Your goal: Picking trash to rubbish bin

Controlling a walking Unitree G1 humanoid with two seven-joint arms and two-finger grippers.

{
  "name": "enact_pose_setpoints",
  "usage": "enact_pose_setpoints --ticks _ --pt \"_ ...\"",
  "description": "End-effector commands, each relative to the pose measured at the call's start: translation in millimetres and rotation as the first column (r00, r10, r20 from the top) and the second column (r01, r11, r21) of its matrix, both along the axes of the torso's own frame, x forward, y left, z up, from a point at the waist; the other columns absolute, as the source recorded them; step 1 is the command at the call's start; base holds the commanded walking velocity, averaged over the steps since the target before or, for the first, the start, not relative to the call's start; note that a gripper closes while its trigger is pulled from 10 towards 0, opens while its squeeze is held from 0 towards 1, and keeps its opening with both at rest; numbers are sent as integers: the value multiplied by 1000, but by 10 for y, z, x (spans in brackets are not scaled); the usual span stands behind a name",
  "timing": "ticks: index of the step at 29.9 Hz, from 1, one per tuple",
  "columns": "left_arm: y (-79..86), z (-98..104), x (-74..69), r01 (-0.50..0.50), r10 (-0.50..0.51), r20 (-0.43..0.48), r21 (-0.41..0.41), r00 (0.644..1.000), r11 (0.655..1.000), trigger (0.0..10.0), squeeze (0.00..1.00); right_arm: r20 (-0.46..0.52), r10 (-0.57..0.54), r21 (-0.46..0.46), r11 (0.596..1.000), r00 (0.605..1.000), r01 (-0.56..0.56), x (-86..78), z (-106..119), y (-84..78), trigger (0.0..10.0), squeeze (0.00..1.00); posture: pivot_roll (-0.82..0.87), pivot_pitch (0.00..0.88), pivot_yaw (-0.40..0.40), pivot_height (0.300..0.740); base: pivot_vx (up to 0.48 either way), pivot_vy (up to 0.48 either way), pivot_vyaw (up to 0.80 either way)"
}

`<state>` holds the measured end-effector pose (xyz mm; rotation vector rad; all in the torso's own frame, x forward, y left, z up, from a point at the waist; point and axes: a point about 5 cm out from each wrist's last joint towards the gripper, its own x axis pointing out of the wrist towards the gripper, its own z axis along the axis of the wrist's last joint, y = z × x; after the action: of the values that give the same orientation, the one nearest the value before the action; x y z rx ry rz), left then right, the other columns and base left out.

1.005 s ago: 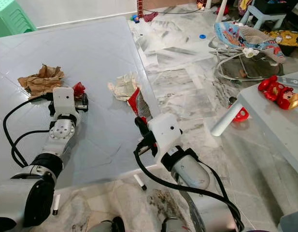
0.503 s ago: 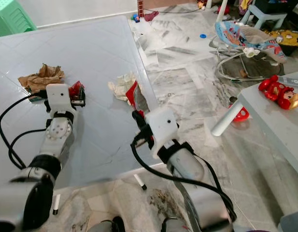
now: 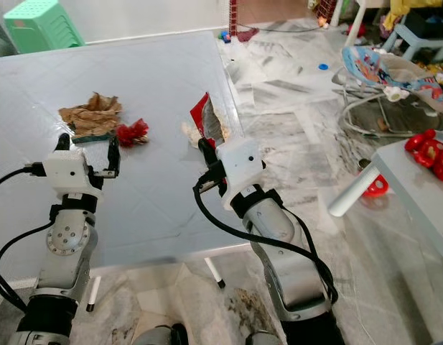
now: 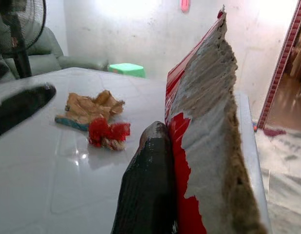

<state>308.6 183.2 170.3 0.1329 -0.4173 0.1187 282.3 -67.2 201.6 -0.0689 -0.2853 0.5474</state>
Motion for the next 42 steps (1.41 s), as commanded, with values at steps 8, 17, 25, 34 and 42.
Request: enact_pose_setpoints --ticks 8,17,25,34,42 --pt "4 218 -6 -10 11 19 -28 1000 1000 10000 0 45 22 22 999 999 -23 88 82 43 0 0 -48 17 30 740 286 0 0" --pt "-12 262 -5 -4 4 1 -40 1000 999 10000 0 57 29 23 999 998 -30 110 75 63 0 0 -52 15 33 740 356 0 0" --pt "-40 264 0 5 -5 -11 -48 1000 999 10000 0 64 38 16 999 997 -39 119 75 67 0 0 -53 13 29 740 379 0 0" --pt "-42 256 0 5 -6 -21 -57 1000 998 10000 0 67 43 14 999 997 -44 124 75 81 0 0 -52 12 27 740 372 0 0" --pt "-43 234 0 -10 8 -31 -58 999 998 10000 0 64 48 11 999 997 -48 119 66 86 0 0 -53 15 25 740 217 0 0"
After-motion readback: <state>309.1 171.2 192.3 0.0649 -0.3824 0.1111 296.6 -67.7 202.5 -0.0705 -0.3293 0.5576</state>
